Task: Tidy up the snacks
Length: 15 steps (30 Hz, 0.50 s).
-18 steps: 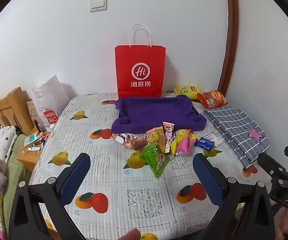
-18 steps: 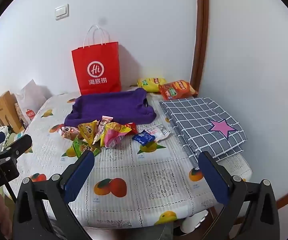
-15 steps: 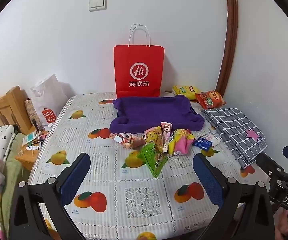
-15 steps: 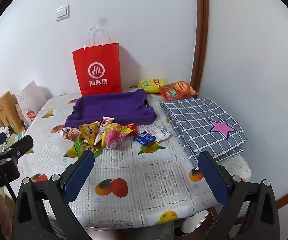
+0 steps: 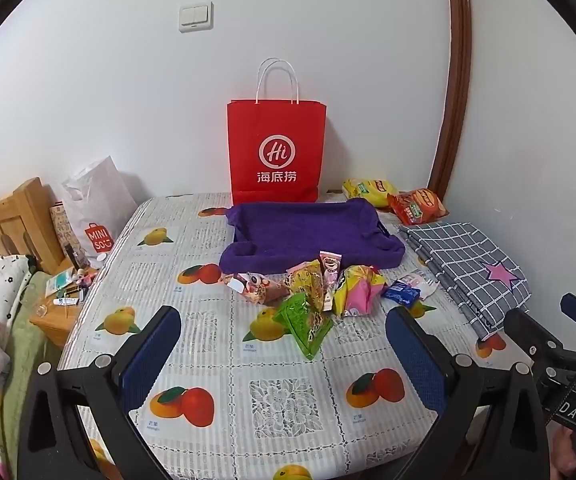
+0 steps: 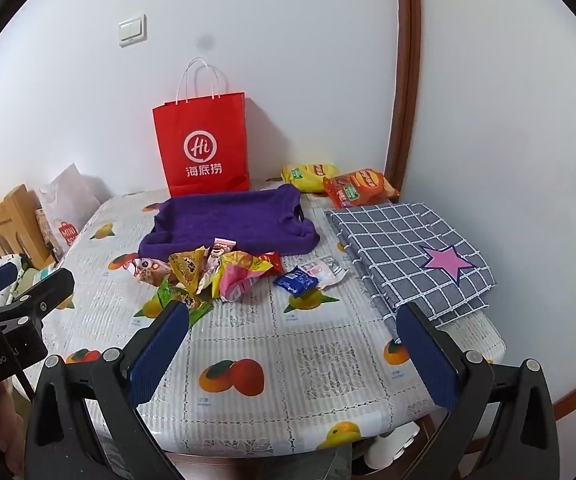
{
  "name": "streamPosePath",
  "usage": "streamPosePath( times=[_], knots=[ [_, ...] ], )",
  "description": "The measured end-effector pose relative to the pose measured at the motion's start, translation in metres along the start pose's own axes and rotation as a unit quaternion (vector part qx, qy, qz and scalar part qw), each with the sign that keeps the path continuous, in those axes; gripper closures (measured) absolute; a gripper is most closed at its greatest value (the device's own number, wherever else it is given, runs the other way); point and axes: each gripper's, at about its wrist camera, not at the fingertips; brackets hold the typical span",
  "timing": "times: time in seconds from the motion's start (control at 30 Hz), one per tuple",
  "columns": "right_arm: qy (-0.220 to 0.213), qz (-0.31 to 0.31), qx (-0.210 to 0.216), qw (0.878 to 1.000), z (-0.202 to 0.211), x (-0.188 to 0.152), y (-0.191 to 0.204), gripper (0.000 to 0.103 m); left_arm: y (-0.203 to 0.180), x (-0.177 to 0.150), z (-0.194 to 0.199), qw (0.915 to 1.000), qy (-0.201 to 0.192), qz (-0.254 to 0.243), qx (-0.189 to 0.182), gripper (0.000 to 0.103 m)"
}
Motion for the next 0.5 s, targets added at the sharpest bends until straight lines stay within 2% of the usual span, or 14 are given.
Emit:
streamPosePath(
  times=[0.5],
  knots=[
    [-0.001,-0.012,0.010,1.000,0.0004,0.0000,-0.0032,0.001,-0.0008,-0.0014,0.0032,1.0000,-0.004,-0.003,-0.004,0.000]
  ],
)
Point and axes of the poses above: each gripper's, at about its wrist camera, not at the fingertips, and z roughly against the way its jaws point, y to its left, x to its top, and after that the axes turned 3 degrees about -z, right-handed
